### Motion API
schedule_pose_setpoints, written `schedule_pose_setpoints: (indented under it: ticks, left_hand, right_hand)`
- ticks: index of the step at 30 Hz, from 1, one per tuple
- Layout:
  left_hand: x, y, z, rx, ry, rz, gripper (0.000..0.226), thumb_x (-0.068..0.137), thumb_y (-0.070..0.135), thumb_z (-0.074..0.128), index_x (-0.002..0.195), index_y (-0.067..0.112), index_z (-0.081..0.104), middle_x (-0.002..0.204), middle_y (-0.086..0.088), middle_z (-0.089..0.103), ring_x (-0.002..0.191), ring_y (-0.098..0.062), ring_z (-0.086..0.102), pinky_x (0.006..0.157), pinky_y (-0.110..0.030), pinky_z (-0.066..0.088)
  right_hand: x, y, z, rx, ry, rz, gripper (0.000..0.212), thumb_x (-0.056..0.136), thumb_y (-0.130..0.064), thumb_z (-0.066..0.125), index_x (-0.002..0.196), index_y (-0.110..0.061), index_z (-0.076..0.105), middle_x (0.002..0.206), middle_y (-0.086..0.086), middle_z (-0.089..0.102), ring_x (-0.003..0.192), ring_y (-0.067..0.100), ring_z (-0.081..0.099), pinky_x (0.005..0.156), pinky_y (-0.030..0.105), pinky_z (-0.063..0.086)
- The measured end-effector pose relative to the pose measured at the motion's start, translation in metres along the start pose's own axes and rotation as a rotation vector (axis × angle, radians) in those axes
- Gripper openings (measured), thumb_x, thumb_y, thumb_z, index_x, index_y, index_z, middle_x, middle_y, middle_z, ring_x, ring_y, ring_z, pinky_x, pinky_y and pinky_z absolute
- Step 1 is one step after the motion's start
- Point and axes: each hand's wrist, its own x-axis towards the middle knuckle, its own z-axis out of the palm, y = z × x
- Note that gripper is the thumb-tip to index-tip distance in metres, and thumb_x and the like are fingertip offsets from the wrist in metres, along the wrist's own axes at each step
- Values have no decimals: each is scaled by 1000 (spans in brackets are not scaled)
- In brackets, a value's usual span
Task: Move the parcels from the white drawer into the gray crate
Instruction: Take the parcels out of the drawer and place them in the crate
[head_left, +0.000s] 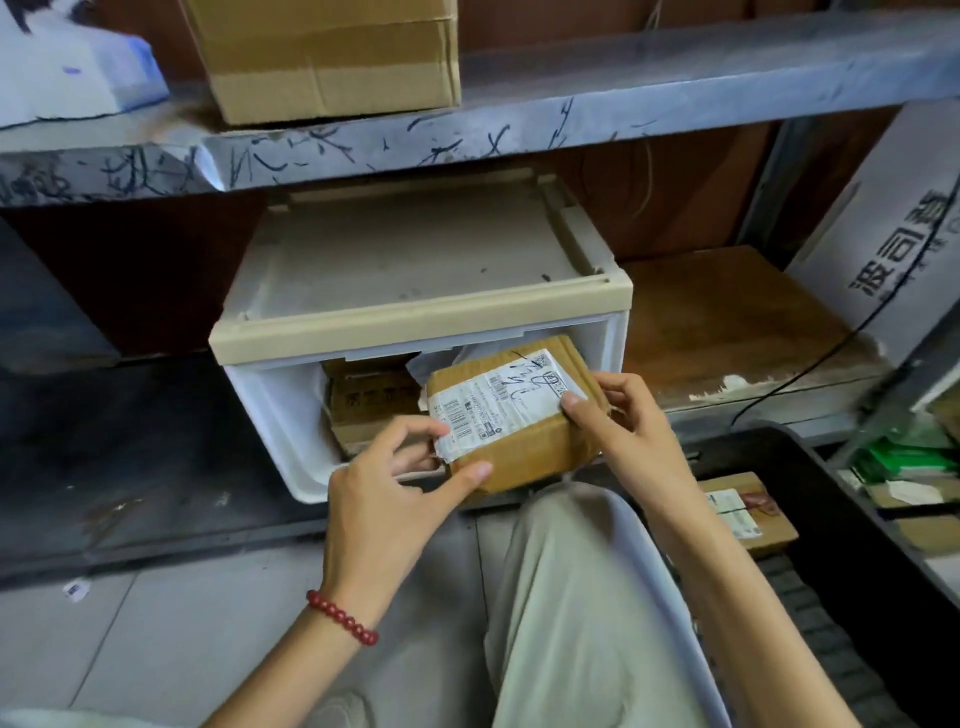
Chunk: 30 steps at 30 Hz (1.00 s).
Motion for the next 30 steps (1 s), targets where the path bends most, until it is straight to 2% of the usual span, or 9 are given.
schedule_pose_setpoints:
  ticks: [4,8,12,14,17,19,22,26,30]
  left_hand:
    - [12,21,38,-41,-101,45,40,62,36,84,96,30,65,99,19,69,87,9,66,67,-8,51]
    - [21,37,90,-71,-217,82,33,69,25,84,97,26,67,100,17,68,86,13,64,68,-4,48]
    - [32,37,143,-70,-395,23,45,71,25,84,110,27,62,110,11,68,95,5,64,71,1,44]
    - [38,31,166,-29,-499,-7,55,71,30,83,119,27,56,111,8,67,94,-1,64,75,-6,48]
    - [47,14,195,126,-651,-31,82,66,40,85,135,30,41,111,6,65,94,-7,63,83,-24,51]
    - [53,-2,210,215,-776,-56,107,60,46,86,146,30,26,118,3,62,100,-9,58,86,-24,46]
    - [60,-24,226,487,-981,-7,131,52,61,84,152,34,3,144,-3,38,128,-20,41,103,-32,39]
    - [59,-44,242,853,-1024,254,130,50,75,74,152,32,5,155,0,11,142,-22,16,113,-40,23]
    - [54,-60,256,954,-1045,406,122,57,72,73,151,28,9,153,4,23,137,-19,27,108,-40,25]
  right_hand:
    - [-2,-1,-46,29,75,14,35,87,-38,64,120,-31,55,117,-13,60,108,4,57,76,23,47]
    - [-1,13,-94,143,159,103,38,86,-42,65,123,-43,55,125,-7,58,112,16,59,81,42,58]
    - [-3,41,-132,163,279,176,35,86,-33,68,118,-39,54,125,0,57,110,18,61,79,38,58]
    - [-4,59,-146,176,316,204,36,86,-29,69,117,-36,55,125,3,57,110,18,61,81,39,57]
    - [-6,88,-157,180,349,258,32,86,-24,69,113,-37,56,123,3,59,108,18,62,78,37,56]
    - [-8,107,-160,218,363,299,30,88,-19,67,109,-37,57,119,1,61,103,18,63,74,34,56]
    - [-12,136,-158,242,344,378,30,88,-18,67,107,-39,58,110,0,65,98,20,64,74,35,56]
    - [-14,166,-150,306,325,487,31,89,-16,66,113,-34,59,112,7,66,90,18,65,67,30,54]
    - [-12,188,-142,300,350,557,41,86,-15,69,121,-31,55,114,7,67,100,21,66,84,40,55]
